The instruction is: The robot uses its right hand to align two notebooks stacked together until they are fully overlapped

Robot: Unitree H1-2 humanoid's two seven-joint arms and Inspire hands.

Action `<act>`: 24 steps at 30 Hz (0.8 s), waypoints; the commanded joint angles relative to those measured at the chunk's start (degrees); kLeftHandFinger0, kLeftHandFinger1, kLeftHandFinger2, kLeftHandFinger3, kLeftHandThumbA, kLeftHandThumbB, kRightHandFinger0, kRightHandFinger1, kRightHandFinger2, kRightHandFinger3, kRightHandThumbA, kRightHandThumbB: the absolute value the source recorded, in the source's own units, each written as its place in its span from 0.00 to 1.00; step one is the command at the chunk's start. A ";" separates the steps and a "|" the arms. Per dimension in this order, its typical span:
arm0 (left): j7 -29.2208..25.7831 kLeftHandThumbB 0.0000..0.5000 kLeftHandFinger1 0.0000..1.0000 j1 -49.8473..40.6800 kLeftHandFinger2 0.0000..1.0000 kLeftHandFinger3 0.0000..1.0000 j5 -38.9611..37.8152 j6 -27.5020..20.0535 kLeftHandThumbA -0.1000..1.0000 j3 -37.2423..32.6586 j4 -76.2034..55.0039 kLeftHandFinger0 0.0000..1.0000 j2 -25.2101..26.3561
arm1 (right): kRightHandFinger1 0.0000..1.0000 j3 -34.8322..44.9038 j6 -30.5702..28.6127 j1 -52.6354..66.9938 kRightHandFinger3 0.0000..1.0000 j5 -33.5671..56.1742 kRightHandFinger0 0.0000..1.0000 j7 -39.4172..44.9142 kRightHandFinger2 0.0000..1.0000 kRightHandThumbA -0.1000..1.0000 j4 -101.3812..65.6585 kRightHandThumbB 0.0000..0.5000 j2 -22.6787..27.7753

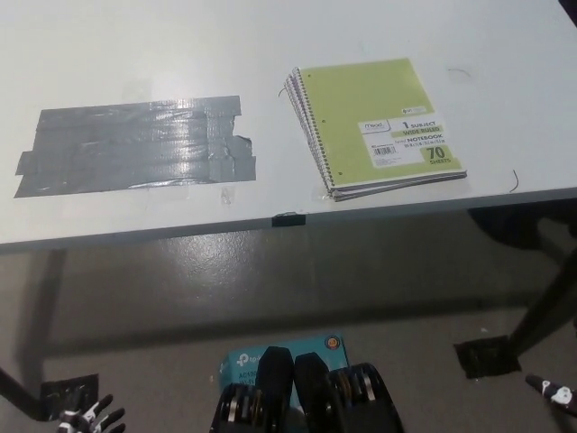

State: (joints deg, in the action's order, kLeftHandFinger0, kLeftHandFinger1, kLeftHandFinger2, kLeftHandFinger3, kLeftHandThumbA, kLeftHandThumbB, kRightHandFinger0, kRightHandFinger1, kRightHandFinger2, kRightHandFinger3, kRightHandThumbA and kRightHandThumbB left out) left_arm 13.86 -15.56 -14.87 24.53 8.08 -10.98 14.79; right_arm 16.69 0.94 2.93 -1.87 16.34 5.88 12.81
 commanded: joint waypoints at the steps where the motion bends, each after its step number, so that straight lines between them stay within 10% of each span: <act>1: 6.47 1.00 1.00 -0.85 1.00 1.00 -5.47 -4.38 1.00 0.00 0.26 1.00 1.50 | 1.00 0.76 -0.31 -0.97 1.00 6.84 1.00 0.33 1.00 1.00 -1.18 1.00 0.51; 24: 1.45 1.00 1.00 1.71 1.00 1.00 -24.35 -3.02 1.00 18.56 1.01 1.00 -12.76 | 1.00 8.98 4.72 -3.44 1.00 15.42 1.00 -7.38 1.00 1.00 0.50 0.97 -0.23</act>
State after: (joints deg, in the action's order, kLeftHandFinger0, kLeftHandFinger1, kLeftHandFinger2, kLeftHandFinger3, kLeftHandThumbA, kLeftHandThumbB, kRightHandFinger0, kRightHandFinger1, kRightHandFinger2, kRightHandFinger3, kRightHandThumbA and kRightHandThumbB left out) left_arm 16.31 -14.15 -33.62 22.32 24.97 -9.38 2.63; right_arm 24.85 6.25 0.40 12.19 11.29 6.80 11.10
